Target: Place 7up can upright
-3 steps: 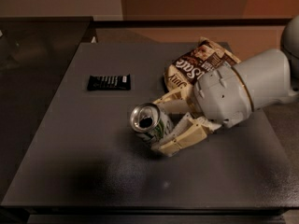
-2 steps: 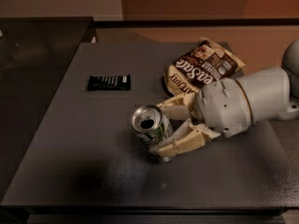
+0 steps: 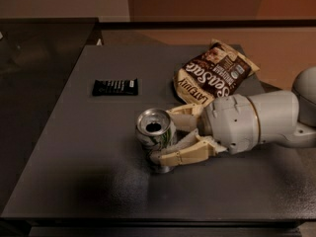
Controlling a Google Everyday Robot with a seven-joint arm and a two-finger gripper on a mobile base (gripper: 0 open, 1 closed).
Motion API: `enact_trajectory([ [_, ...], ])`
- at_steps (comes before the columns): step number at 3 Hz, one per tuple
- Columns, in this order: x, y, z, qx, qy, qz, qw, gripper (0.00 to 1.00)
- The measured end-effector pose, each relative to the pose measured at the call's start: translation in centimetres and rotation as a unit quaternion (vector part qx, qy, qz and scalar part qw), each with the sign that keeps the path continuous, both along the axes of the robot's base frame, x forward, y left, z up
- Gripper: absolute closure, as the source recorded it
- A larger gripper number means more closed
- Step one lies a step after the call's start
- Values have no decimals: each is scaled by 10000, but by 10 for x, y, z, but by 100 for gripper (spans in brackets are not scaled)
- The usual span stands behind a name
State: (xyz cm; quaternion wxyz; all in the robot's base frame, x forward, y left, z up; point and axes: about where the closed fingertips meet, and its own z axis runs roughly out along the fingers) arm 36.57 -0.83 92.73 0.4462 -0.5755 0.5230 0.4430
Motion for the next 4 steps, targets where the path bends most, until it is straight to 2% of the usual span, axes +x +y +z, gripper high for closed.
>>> enact_trajectory([
  [1, 1, 8, 1, 251, 27, -39, 9997, 100],
  [2, 2, 16, -1, 368, 2, -69, 9993, 100],
  [4, 3, 30, -9, 404, 100, -33, 9991, 100],
])
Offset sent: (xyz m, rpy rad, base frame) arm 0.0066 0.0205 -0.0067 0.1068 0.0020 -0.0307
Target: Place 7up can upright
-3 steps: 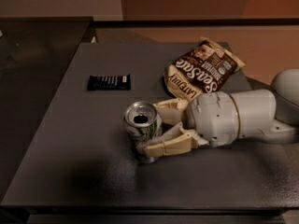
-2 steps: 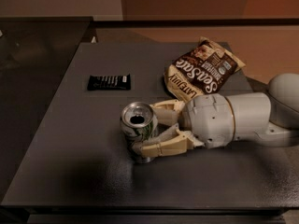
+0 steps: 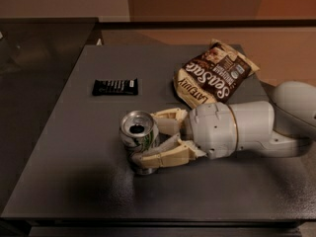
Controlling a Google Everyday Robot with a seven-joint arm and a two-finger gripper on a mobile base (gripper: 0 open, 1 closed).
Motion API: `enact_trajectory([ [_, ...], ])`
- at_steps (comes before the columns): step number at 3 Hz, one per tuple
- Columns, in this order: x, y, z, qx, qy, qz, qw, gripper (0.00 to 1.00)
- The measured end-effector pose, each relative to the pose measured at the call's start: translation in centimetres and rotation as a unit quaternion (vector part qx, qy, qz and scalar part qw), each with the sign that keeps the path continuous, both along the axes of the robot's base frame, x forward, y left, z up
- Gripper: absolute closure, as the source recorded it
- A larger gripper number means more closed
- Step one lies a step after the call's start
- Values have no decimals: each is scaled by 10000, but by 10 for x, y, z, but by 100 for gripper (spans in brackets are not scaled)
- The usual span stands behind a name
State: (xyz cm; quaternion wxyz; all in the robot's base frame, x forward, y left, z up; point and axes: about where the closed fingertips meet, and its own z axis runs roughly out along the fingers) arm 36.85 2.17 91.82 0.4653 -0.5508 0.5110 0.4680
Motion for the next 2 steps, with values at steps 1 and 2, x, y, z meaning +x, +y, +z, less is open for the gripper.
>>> enact_trajectory([
  [1, 2, 5, -6, 24, 95, -7, 10000, 100],
  [2, 5, 7, -15, 30, 204, -82, 9998, 82],
])
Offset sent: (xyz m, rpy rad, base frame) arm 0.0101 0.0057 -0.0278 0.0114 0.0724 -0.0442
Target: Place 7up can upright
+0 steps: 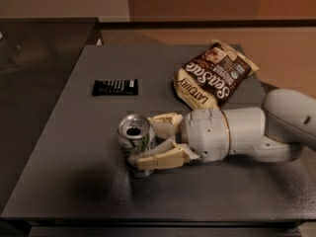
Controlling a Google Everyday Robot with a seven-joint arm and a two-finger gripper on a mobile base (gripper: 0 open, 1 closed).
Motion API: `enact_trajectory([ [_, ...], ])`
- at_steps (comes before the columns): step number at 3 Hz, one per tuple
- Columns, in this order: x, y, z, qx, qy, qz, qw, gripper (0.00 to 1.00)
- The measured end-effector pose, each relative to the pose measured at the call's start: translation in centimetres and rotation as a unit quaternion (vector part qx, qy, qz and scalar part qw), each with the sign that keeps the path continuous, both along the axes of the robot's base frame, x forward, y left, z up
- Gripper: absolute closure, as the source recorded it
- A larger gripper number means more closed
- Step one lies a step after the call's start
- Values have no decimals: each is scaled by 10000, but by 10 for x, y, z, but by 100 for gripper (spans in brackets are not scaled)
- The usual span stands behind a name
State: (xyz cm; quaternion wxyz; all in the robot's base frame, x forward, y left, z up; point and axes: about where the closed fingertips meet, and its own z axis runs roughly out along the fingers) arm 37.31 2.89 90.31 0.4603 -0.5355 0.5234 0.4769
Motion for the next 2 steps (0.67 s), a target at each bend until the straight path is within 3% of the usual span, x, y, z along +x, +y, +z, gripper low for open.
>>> enact_trajectory([
  [2, 2, 4, -15, 123, 54, -254, 9996, 35],
])
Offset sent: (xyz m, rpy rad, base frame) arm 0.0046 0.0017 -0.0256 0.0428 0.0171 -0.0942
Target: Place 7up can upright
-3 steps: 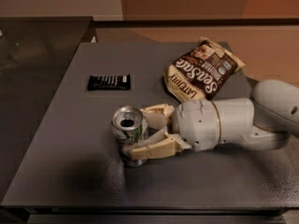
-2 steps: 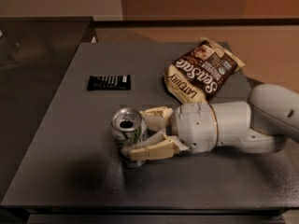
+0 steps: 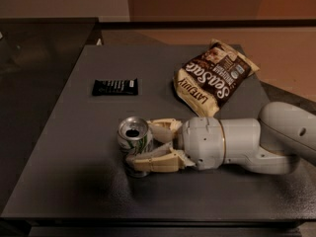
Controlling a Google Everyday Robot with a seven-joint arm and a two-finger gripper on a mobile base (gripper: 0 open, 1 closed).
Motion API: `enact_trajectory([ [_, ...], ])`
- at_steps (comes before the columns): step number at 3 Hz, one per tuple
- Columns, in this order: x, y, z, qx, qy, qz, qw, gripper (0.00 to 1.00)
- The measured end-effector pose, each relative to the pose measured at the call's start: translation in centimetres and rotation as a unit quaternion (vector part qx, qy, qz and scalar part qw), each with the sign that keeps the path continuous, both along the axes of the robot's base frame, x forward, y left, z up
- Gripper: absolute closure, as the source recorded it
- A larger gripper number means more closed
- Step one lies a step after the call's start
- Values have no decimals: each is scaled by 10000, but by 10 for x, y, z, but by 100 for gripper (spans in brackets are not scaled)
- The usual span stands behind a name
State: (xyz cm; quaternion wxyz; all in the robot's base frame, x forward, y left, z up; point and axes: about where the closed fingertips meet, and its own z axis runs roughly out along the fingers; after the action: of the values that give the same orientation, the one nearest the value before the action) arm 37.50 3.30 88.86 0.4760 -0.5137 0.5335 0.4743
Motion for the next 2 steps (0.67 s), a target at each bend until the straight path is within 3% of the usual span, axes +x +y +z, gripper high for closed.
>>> enact_trajectory([
  [1, -1, 2, 1, -9, -13, 18, 10000, 12],
  [2, -2, 4, 2, -16, -24, 37, 10000, 0],
])
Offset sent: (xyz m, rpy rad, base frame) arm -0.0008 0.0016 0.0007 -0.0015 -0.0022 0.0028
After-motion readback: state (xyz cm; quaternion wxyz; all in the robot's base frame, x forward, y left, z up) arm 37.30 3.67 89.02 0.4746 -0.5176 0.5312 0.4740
